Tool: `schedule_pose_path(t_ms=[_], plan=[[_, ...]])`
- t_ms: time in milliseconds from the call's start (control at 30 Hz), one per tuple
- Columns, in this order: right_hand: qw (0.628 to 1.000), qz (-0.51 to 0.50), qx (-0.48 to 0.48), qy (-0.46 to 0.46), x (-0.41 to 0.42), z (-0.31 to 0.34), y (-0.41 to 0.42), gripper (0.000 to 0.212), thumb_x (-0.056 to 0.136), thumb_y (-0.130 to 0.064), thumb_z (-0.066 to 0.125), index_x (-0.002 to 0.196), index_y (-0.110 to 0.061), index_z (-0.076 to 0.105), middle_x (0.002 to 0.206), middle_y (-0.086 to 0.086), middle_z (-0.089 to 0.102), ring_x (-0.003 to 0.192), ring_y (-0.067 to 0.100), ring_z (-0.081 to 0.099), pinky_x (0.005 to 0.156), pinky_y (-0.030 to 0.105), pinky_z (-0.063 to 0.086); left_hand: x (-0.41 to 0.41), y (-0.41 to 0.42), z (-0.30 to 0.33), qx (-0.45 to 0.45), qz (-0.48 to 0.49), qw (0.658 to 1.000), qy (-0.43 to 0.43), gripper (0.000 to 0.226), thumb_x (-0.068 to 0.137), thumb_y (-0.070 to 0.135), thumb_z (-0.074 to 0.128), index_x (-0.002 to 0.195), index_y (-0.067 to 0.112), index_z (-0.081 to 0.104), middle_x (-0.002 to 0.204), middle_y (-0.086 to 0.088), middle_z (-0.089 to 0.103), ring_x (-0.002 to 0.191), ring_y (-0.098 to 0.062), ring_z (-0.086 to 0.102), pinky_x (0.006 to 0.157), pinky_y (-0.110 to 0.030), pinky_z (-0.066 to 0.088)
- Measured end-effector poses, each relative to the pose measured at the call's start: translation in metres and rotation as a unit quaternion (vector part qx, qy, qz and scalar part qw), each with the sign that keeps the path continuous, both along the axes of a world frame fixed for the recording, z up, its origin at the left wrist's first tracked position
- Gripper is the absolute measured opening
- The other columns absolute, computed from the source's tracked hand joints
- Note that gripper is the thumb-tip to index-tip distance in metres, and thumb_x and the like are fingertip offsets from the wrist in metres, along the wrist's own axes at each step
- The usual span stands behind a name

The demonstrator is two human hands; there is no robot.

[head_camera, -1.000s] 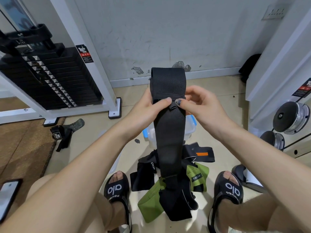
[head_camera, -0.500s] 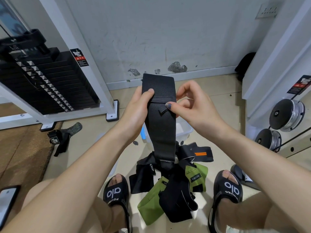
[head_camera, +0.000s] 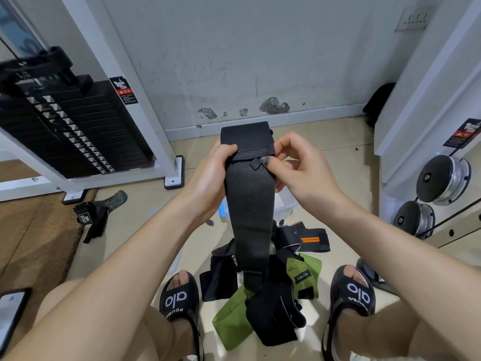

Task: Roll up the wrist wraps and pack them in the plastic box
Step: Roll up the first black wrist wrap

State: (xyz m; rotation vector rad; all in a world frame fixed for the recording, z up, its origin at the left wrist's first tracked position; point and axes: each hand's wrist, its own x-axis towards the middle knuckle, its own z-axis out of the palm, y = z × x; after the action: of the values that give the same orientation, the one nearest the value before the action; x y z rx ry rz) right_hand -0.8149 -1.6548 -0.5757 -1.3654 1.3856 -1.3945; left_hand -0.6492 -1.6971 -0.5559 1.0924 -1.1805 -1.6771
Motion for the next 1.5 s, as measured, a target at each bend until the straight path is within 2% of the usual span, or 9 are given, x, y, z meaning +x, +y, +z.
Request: schedule_pose_path(t_ms=[233, 433, 533, 667, 767, 933, 1133, 1300, 1500], plan=[[0.996, 0.048, 0.014, -0.069, 0.004, 0.002, 0.003, 0.021, 0.096, 0.003, 0.064, 0.088, -0.016, 0.063, 0.076, -0.006, 0.059, 0.073, 0.021, 0.057, 0.059, 0.028, 0.052, 0.0, -0.002, 0.0, -0.009, 0.028, 0.999, -0.032, 0.006, 0.106, 0.015, 0.041, 0.109, 0.012, 0.045, 0.111, -0.014, 0.06, 0.098, -0.021, 0.061, 0.089, -0.038, 0.048], [1.0, -0.013, 0.01, -0.001, 0.006, -0.002, 0.002, 0.012, 0.096, -0.006, 0.061, 0.093, -0.017, 0.061, 0.079, 0.006, 0.057, 0.062, 0.027, 0.058, 0.063, 0.042, 0.054, -0.003, -0.001, -0.003, -0.047, 0.059, 0.996, -0.05, 0.01, 0.106, 0.016, 0.042, 0.103, 0.022, 0.034, 0.098, 0.0, 0.048, 0.079, -0.009, 0.053, 0.071, -0.029, 0.041], [0.999, -0.039, 0.007, 0.007, 0.009, -0.001, 0.003, 0.01, 0.097, -0.009, 0.059, 0.092, -0.017, 0.059, 0.081, 0.016, 0.059, 0.062, 0.025, 0.057, 0.06, 0.037, 0.054, -0.003, 0.0, -0.002, -0.056, 0.047, 0.997, -0.026, 0.013, 0.107, 0.016, 0.042, 0.114, 0.022, 0.034, 0.099, 0.002, 0.055, 0.076, -0.006, 0.061, 0.07, -0.025, 0.047], [0.999, -0.04, 0.013, 0.027, 0.012, -0.004, 0.001, 0.009, 0.093, -0.02, 0.058, 0.087, -0.026, 0.056, 0.079, 0.012, 0.053, 0.069, 0.035, 0.051, 0.066, 0.051, 0.052, -0.002, 0.001, -0.001, -0.055, 0.024, 0.998, 0.033, 0.017, 0.108, 0.014, 0.039, 0.121, 0.024, 0.039, 0.101, 0.0, 0.069, 0.091, -0.013, 0.069, 0.084, -0.031, 0.053], [0.999, -0.036, 0.02, 0.021, 0.013, -0.009, 0.002, 0.006, 0.095, -0.02, 0.059, 0.09, -0.023, 0.059, 0.075, 0.0, 0.051, 0.069, 0.023, 0.046, 0.066, 0.044, 0.045, -0.005, 0.005, -0.004, -0.025, 0.011, 0.999, 0.047, 0.019, 0.107, 0.01, 0.039, 0.121, 0.014, 0.051, 0.112, -0.008, 0.07, 0.106, -0.02, 0.069, 0.1, -0.041, 0.053], [0.998, -0.04, 0.033, -0.022, 0.016, -0.006, 0.003, 0.008, 0.094, -0.012, 0.063, 0.09, -0.019, 0.064, 0.075, -0.001, 0.053, 0.071, 0.019, 0.047, 0.068, 0.036, 0.043, -0.006, 0.001, -0.005, -0.005, 0.037, 0.998, 0.054, 0.015, 0.103, 0.005, 0.041, 0.105, 0.007, 0.056, 0.106, -0.017, 0.065, 0.099, -0.025, 0.066, 0.092, -0.041, 0.052], [0.998, -0.039, 0.032, -0.039, 0.017, -0.001, 0.002, 0.009, 0.09, -0.021, 0.063, 0.088, -0.028, 0.068, 0.084, 0.012, 0.067, 0.078, 0.021, 0.057, 0.085, 0.056, 0.054, -0.004, 0.001, -0.006, -0.048, 0.007, 0.999, 0.019, 0.033, 0.108, 0.02, 0.041, 0.135, 0.005, 0.055, 0.132, -0.018, 0.068, 0.126, -0.032, 0.064, 0.115, -0.053, 0.044], [0.997, -0.069, 0.03, -0.007, 0.018, -0.006, 0.003, 0.01, 0.1, -0.026, 0.057, 0.093, -0.024, 0.062, 0.079, 0.005, 0.057, 0.074, 0.016, 0.05, 0.074, 0.05, 0.05, -0.003, 0.004, -0.005, -0.06, -0.011, 0.998, -0.014, 0.031, 0.11, 0.029, 0.044, 0.123, 0.008, 0.062, 0.127, -0.014, 0.071, 0.123, -0.026, 0.067, 0.116, -0.053, 0.042], [0.999, -0.031, 0.027, -0.019, 0.02, -0.003, 0.005, 0.01, 0.101, -0.021, 0.057, 0.097, -0.022, 0.066, 0.095, 0.017, 0.067, 0.08, 0.013, 0.058, 0.083, 0.05, 0.054, 0.0, 0.0, -0.007, -0.088, -0.016, 0.995, -0.044, 0.028, 0.109, 0.018, 0.044, 0.122, 0.008, 0.066, 0.123, -0.014, 0.073, 0.12, -0.029, 0.068, 0.111, -0.051, 0.048]])
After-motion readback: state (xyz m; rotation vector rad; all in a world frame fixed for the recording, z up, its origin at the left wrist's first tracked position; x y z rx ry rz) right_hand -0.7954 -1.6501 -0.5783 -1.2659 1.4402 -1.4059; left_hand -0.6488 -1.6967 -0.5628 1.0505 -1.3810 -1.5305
